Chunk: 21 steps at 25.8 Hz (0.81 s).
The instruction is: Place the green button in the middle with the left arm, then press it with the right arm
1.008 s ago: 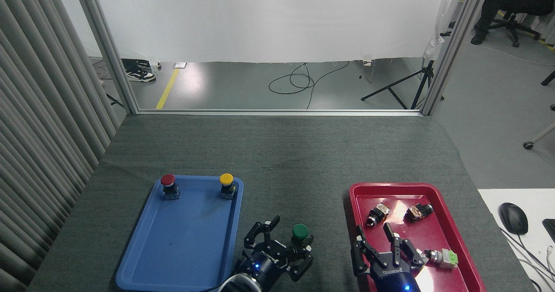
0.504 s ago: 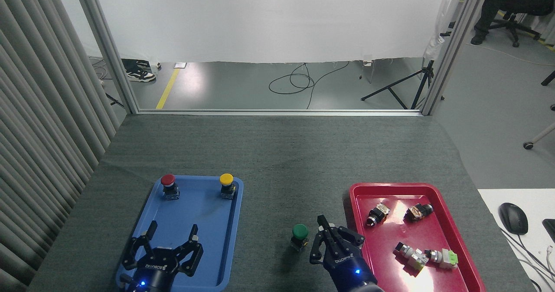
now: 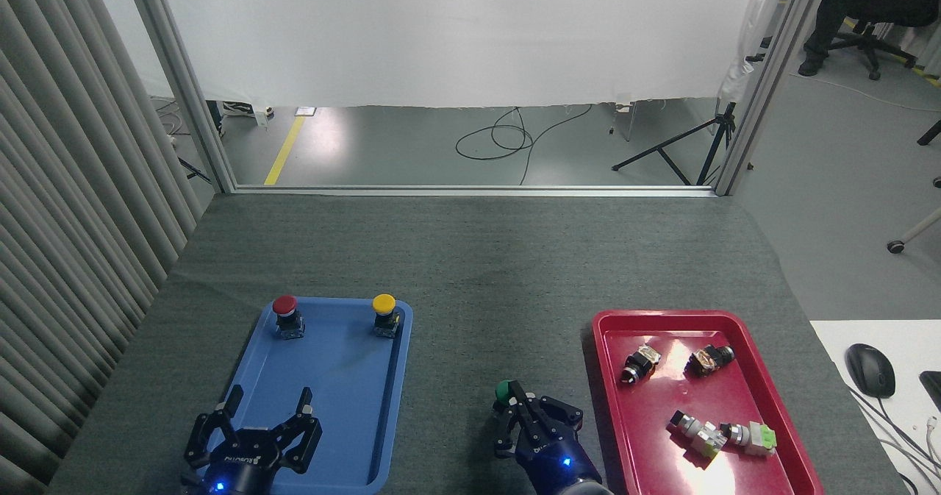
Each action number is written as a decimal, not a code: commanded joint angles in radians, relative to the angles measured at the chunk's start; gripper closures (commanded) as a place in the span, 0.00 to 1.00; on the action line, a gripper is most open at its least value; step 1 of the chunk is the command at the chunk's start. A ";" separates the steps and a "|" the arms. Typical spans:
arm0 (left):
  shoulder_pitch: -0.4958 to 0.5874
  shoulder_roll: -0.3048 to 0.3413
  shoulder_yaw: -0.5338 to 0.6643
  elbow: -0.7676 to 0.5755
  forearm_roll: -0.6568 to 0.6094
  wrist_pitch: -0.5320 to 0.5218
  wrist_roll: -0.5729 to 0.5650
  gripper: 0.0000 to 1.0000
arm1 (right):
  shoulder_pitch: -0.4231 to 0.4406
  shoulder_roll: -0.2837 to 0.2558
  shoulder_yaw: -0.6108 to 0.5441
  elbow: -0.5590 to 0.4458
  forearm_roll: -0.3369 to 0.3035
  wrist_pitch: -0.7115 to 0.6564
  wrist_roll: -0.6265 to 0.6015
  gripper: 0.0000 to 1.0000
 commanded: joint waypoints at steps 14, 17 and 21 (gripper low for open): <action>-0.010 0.000 0.011 0.017 0.000 -0.002 -0.001 0.02 | 0.050 0.004 -0.100 -0.240 -0.021 0.021 -0.029 0.07; -0.008 0.000 0.011 0.019 0.000 -0.004 -0.001 0.02 | 0.100 -0.005 -0.192 -0.300 -0.021 -0.001 -0.026 0.00; -0.011 0.000 0.011 0.019 0.002 -0.011 -0.006 0.02 | 0.172 -0.024 -0.287 -0.346 -0.023 -0.002 -0.021 0.00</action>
